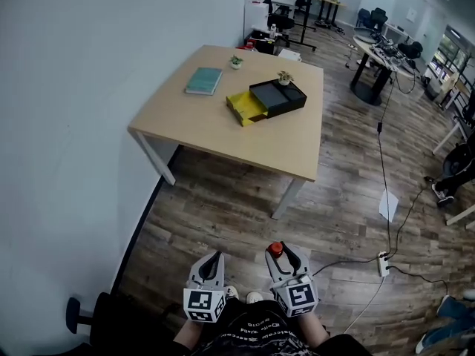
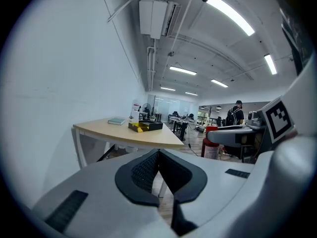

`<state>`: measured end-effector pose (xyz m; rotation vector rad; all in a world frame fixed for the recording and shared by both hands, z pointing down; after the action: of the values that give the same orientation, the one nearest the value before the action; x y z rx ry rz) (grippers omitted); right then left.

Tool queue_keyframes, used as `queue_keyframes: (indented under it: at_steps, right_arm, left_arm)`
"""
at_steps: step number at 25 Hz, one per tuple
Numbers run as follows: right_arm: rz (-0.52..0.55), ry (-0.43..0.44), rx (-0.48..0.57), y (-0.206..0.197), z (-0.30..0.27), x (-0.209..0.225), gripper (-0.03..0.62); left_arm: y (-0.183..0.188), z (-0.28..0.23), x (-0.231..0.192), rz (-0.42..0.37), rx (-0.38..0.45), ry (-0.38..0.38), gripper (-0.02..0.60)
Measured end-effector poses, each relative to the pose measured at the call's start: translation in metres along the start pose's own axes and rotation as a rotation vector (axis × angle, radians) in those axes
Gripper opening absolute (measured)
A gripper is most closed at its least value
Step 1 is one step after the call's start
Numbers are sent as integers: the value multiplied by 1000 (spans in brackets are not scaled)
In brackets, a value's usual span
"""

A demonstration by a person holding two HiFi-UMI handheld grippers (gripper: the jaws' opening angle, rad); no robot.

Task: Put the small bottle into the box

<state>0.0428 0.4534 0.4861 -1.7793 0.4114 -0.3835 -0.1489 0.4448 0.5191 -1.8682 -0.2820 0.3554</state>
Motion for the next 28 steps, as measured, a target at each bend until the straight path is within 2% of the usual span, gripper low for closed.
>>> queue_keyframes:
  at_steps: [8, 14, 19, 28]
  right_arm:
    - [-9, -47, 13, 10, -25, -23, 146]
    - [6, -60, 48, 19, -44, -12, 144]
    - [-2, -46, 55, 17, -65, 16, 143]
    - [-8, 26, 47, 19, -119, 97, 143]
  left_arm:
    - [5, -4, -32, 14, -13, -60, 5]
    - [6, -29, -33, 16, -15, -86, 5]
    - [8, -59, -33, 6, -14, -63, 5]
    - [22, -138, -22, 11, -27, 3, 5]
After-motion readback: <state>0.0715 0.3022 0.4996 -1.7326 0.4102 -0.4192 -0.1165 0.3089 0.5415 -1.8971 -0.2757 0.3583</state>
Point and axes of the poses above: the fingertips, and each gripper's own axes: z backward along the fingers, x to its right, y out of its top, the point moved 5 cm from there along z, backward along the fingers, and after that the axes turned 7 degrees about y, right-handed, at the moved point
